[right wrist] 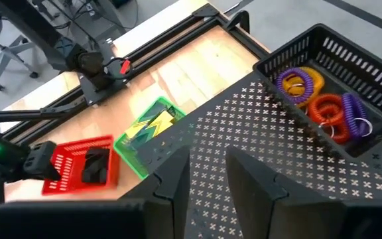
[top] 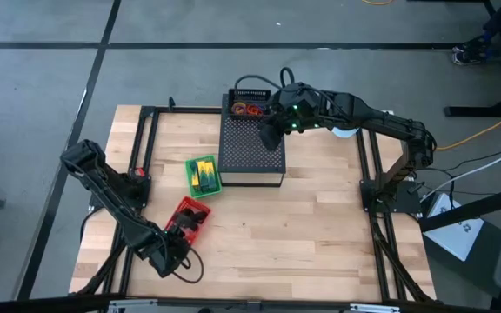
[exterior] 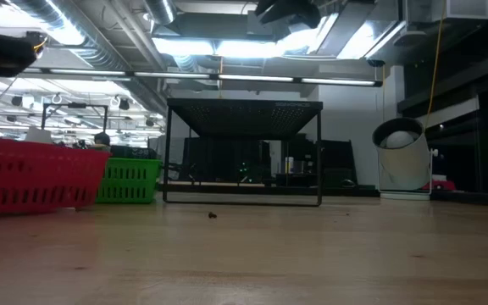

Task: Pick & Place Office Desk Supplies
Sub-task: Put the red bin on the shelf

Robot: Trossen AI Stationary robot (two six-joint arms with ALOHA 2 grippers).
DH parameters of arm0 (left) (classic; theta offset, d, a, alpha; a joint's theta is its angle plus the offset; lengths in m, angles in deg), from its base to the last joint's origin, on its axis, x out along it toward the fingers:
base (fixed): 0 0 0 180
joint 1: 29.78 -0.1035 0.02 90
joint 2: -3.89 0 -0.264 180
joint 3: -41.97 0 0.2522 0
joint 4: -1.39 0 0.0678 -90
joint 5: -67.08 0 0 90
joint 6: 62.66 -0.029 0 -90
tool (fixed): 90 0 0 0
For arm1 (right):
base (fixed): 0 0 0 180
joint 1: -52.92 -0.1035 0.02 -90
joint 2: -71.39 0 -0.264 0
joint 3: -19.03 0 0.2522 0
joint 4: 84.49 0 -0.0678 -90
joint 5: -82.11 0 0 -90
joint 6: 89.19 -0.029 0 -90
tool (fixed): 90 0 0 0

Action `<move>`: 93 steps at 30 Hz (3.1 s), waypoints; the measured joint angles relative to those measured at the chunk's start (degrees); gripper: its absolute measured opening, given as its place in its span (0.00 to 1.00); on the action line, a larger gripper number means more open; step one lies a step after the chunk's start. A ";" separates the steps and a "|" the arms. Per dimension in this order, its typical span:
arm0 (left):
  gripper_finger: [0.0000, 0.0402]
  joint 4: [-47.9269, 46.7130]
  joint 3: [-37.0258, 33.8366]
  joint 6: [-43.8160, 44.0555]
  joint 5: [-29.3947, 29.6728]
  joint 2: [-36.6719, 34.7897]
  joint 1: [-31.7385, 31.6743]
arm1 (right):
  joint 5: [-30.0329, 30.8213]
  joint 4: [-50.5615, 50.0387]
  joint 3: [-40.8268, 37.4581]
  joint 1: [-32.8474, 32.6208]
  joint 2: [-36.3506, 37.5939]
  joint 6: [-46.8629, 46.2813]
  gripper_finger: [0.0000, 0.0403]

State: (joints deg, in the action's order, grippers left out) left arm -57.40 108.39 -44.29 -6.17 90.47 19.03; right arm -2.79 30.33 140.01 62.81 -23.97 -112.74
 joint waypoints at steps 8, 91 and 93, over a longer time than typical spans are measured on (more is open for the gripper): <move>0.01 -7.16 7.00 1.20 2.34 -2.70 2.33 | -0.11 0.00 0.00 -0.23 0.00 0.02 0.25; 0.09 -3.30 26.06 -65.74 -10.30 -1.58 -50.92 | 1.78 -2.14 0.02 -2.33 0.00 -4.34 0.25; 0.14 -2.47 26.06 -65.40 -9.47 -1.94 -50.94 | 1.92 -2.40 0.02 -2.33 0.00 -4.33 0.25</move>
State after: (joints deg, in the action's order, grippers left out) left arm -59.87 134.44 -109.69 -15.64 88.53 -31.91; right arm -0.87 27.94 140.03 60.48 -23.97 -117.07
